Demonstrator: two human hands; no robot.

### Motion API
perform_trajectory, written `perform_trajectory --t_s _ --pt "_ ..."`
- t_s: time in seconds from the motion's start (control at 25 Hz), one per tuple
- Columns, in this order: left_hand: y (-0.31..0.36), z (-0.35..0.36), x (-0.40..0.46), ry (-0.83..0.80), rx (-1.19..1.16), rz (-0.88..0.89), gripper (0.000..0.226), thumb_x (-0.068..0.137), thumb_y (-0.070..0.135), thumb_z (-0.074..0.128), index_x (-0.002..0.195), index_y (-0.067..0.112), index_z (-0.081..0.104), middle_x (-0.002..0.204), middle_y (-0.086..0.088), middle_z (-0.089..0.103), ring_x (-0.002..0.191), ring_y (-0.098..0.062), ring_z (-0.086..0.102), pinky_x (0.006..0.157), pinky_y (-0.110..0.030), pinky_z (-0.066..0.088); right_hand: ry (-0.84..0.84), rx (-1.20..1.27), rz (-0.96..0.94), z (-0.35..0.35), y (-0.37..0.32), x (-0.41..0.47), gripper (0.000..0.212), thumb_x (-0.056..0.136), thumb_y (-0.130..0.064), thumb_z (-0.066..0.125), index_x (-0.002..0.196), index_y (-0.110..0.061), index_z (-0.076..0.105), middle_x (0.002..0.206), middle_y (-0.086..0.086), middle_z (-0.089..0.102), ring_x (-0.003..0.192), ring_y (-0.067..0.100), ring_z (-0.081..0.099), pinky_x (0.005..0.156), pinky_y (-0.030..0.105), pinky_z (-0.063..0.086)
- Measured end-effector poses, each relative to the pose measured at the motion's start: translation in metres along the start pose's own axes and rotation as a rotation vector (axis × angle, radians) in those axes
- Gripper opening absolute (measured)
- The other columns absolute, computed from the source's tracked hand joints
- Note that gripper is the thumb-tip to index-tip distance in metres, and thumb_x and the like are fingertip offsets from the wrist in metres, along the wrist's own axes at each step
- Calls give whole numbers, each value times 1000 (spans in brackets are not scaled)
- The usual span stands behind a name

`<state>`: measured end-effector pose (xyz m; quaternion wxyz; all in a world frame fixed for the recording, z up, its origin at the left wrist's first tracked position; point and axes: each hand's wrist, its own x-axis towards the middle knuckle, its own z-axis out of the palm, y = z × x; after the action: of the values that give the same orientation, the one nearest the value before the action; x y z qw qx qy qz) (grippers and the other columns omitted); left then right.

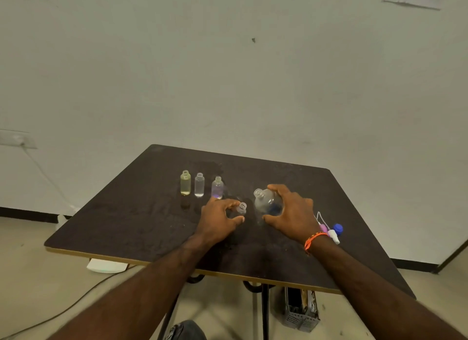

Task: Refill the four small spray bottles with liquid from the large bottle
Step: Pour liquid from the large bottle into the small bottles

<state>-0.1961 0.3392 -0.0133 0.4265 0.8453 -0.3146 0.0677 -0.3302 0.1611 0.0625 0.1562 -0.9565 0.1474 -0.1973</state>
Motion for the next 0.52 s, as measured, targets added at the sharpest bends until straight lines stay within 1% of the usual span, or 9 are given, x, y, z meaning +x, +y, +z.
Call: perform_trajectory --t_s 0.08,0.2,0.28,0.4,0.52 --pt "-1 -4 -2 -14 0 11 50 80 40 87 128 29 75 122 12 75 103 1 51 109 -48 48 0 -146 -47 -4 -3 2 77 72 -51 75 141 -40 41 134 -8 60 120 19 55 101 45 30" --pt "-3 -6 -7 -26 8 19 51 81 43 86 129 30 74 119 13 76 108 -2 54 109 -50 46 -28 -270 -78 -8 -5 1 78 75 -50 71 146 -40 37 143 -8 54 128 21 48 102 46 28" --pt "-4 -6 -9 -37 13 23 51 81 46 85 130 33 73 119 14 76 112 -3 54 110 -50 44 -40 -329 -89 -9 -4 1 79 77 -50 69 148 -40 34 146 -8 51 129 20 46 102 45 28" --pt "-3 -6 -10 -54 22 34 51 84 46 83 132 34 72 122 15 74 112 0 47 110 -47 40 -55 -386 -109 -9 -5 -1 80 79 -49 67 150 -41 31 148 -10 49 129 19 43 101 44 27" --pt "-2 -6 -11 -58 12 42 52 85 46 82 134 33 70 123 14 74 117 -4 50 109 -47 38 -57 -410 -126 -8 -7 0 80 79 -49 67 150 -41 31 148 -10 49 130 19 43 102 45 27"
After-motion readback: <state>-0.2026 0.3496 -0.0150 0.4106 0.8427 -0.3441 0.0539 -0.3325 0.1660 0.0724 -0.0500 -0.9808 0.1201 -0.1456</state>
